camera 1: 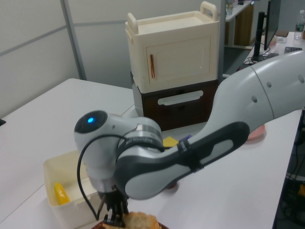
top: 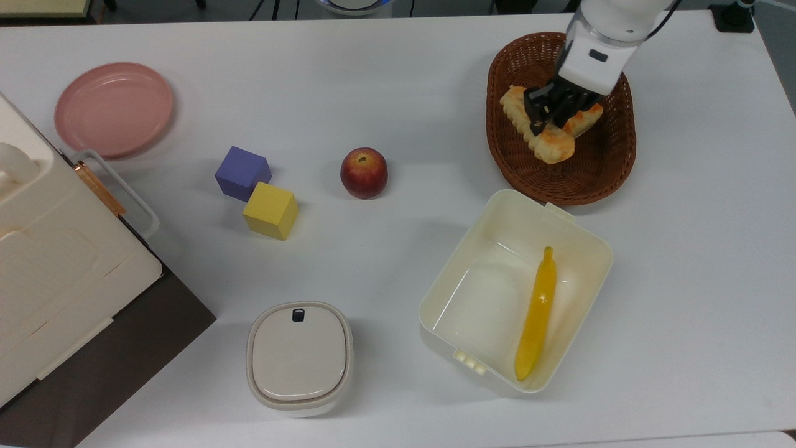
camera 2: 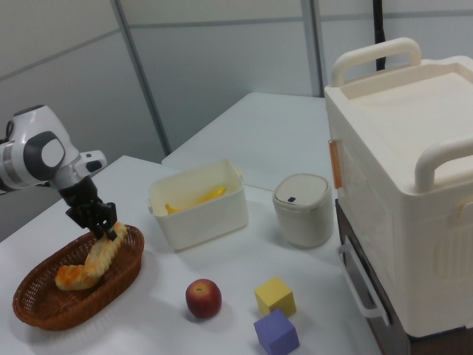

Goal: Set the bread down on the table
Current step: 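Lift the bread roll out of the basket and lower it onto the table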

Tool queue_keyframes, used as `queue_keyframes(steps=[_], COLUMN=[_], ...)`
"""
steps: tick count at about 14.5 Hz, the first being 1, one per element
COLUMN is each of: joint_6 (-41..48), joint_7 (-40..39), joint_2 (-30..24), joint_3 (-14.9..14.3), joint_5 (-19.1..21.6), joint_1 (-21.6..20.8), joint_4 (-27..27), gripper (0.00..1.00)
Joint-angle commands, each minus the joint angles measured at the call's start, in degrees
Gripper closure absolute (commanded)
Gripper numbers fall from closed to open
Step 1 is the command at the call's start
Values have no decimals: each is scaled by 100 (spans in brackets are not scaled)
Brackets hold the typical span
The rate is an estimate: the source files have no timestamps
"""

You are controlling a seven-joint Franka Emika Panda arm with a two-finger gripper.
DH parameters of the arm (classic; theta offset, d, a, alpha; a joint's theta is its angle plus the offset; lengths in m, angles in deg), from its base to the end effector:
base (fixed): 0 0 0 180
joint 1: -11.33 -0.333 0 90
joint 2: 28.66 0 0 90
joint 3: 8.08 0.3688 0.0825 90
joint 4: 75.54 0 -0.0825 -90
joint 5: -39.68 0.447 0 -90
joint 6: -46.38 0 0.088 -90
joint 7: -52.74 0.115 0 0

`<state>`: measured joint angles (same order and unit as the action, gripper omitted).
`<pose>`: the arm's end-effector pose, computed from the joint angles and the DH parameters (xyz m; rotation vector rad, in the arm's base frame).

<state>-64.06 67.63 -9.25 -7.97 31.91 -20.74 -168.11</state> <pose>0.6242 0.3803 0.4459 2.9691 0.5262 0.0387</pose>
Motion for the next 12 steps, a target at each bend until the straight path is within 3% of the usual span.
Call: queue_keyframes(steps=[1,7,8,10,11,12], joint_6=[233,549,602,594,594,602], joint_7=[-196,-1250,-1330,-1348,-1348,-1348], joint_2=[-271,-526,-526,-500,-491,-508], joint_3=[-20,-20,-20,-20,-20,-20], joint_5=[-22,-5,-5,-13,-13,-31], joint_1=[429,1545,1686,1949,2064,2152], joint_4=[-50,-59,-59,-68,-68,-68], gripper=[65,62,55,11,0,0])
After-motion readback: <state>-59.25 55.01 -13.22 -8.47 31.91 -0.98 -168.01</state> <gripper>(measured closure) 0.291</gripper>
